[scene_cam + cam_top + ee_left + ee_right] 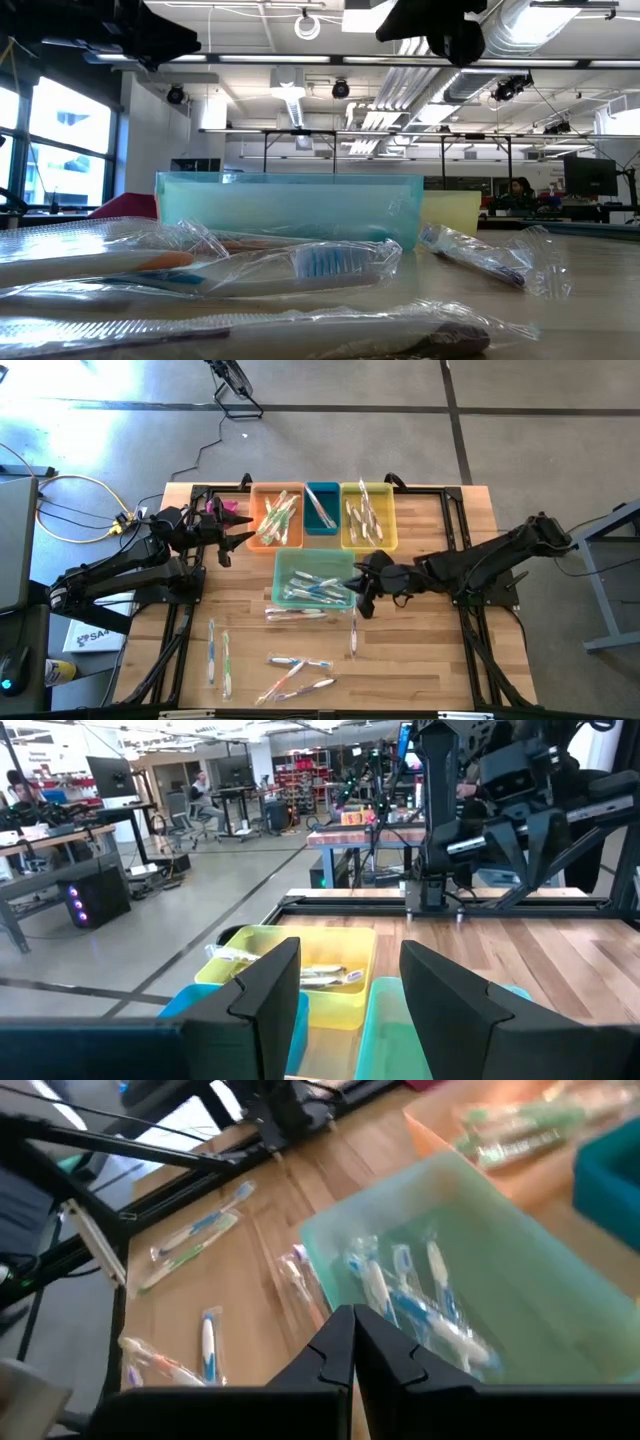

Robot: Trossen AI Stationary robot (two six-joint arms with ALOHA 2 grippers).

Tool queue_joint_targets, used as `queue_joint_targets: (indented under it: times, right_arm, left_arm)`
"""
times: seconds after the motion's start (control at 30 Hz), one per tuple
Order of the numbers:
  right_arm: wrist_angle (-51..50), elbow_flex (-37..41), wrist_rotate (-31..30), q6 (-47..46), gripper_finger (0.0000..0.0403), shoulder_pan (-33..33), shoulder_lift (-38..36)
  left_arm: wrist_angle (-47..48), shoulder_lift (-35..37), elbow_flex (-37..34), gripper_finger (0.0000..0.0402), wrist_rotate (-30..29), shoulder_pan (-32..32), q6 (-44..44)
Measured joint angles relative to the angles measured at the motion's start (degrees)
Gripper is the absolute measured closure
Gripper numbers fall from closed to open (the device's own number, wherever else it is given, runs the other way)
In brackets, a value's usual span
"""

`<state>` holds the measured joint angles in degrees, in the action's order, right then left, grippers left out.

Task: Pick & Place Toothbrushes
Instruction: Put the purple toothbrush into the yellow bin

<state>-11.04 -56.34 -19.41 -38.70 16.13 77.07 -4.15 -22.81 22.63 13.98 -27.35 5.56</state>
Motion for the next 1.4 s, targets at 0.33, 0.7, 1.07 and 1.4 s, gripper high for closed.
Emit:
queue_joint_targets:
  times: [0.33,0.7,1.07,1.4]
  right_arm:
    - [-2.78,-0.31,-2.13,-3.72,0.0401,1.7,0.27]
    - [-15.72,-10.01,-3.79,-6.17,0.0401,1.06,3.32]
    - [-21.05,-10.21,8.92,-25.75,0.0401,1.13,9.45]
    - [-19.8,-10.21,20.01,-36.44,0.0401,3.72,17.12]
  left_arm:
    - [0.77,0.0,0.0,0.0233,-0.02,0.0,-0.22]
    - [0.88,0.0,0.0,0.0233,-0.22,0.0,-0.2]
    - [0.92,0.02,0.0,0.0233,-0.15,0.0,-0.51]
    - [0.97,0.0,0.0,0.0233,0.07,0.0,-2.19]
